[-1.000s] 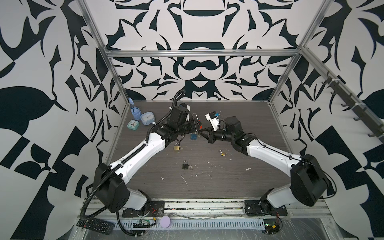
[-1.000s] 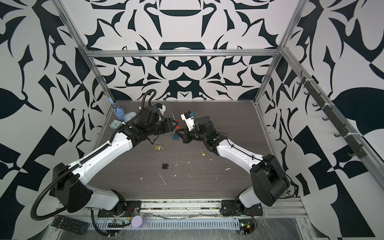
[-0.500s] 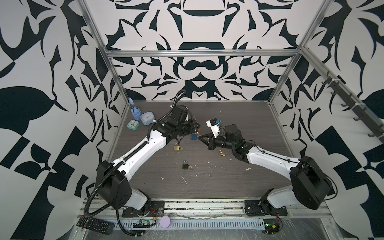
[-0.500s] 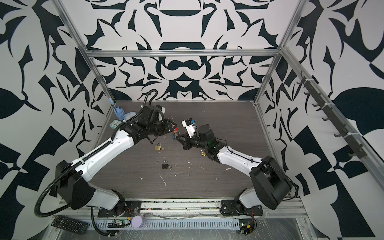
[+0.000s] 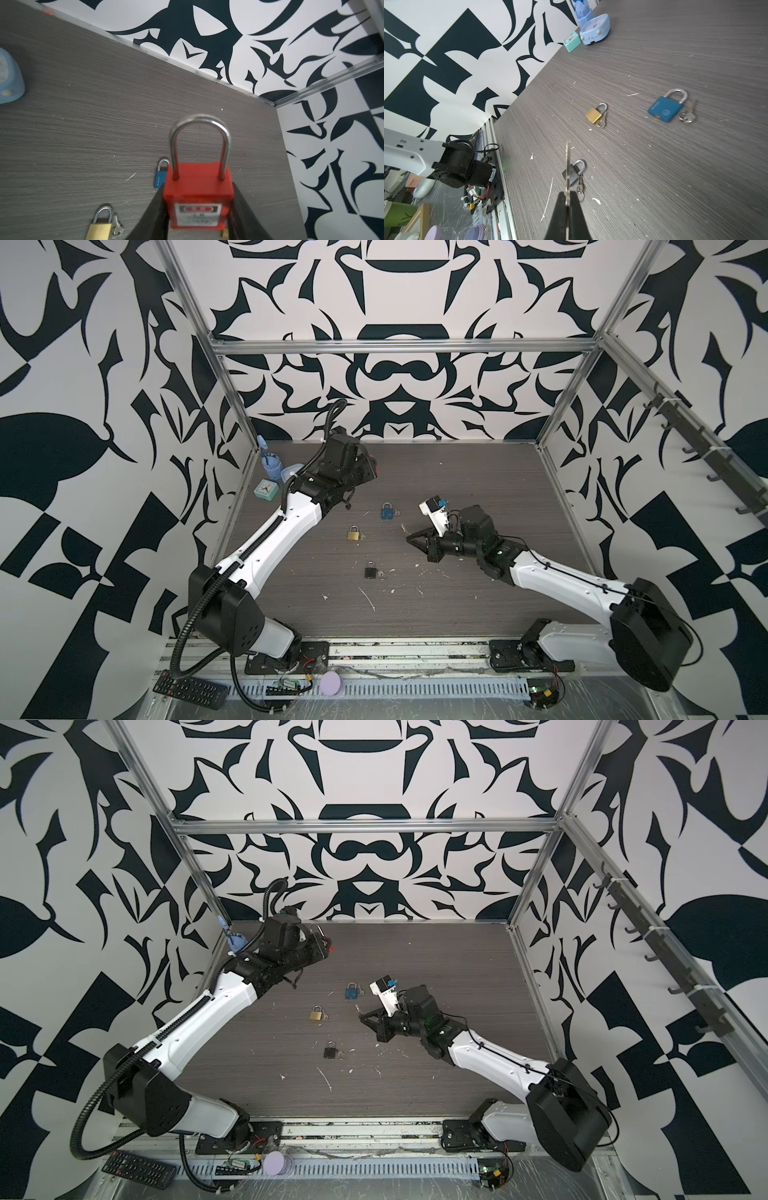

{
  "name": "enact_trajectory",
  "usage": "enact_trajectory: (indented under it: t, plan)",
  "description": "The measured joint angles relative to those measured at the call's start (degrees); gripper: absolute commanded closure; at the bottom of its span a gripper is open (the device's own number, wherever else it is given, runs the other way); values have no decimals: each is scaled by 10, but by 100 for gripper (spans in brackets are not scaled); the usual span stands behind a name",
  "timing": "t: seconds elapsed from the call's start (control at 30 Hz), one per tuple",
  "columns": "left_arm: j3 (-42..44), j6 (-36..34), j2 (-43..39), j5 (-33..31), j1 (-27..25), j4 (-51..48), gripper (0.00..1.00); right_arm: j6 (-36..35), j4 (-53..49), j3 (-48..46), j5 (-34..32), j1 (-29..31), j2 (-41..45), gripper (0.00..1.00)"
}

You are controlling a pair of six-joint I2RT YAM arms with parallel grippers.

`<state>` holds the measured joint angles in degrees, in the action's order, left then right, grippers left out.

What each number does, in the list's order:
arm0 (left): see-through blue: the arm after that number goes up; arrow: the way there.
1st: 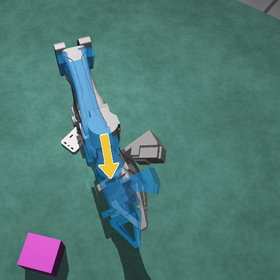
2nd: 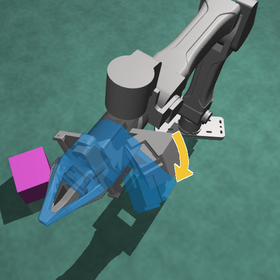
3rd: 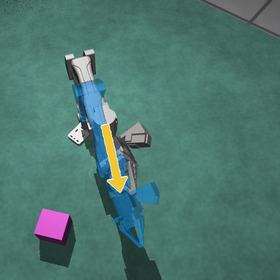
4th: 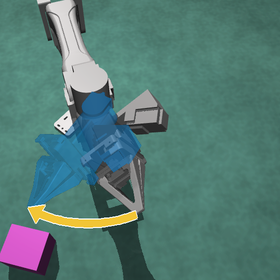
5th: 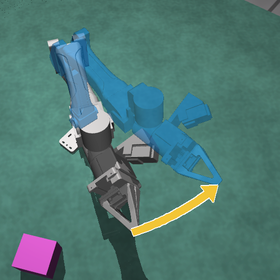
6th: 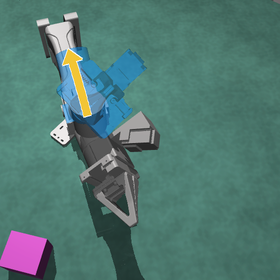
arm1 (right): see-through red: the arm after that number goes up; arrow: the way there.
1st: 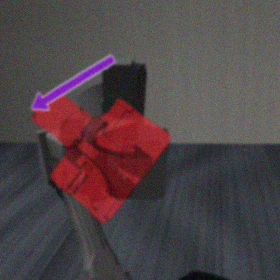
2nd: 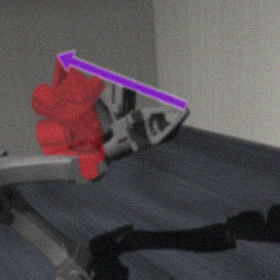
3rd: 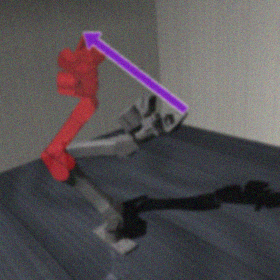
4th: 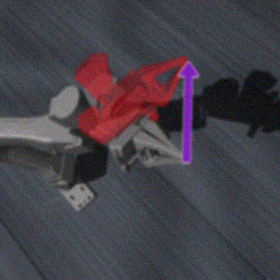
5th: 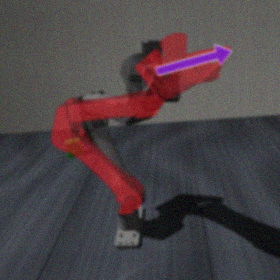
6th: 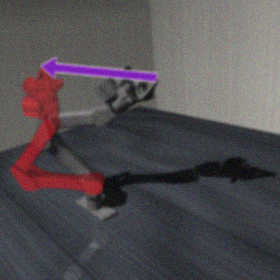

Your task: Lock with the key

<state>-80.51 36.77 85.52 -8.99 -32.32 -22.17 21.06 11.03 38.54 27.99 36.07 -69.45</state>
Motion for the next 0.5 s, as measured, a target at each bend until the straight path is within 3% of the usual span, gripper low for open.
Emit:
enact_trajectory:
  t: [0.3, 0.5]
  plan:
    - [-129, -82, 167, -17, -100, -20, 100, 8, -182, 47, -112, -121, 64, 100]
    - [-233, -138, 317, -26, -139, -65, 100, 37, -238, 34, -151, -168, 65, 100]
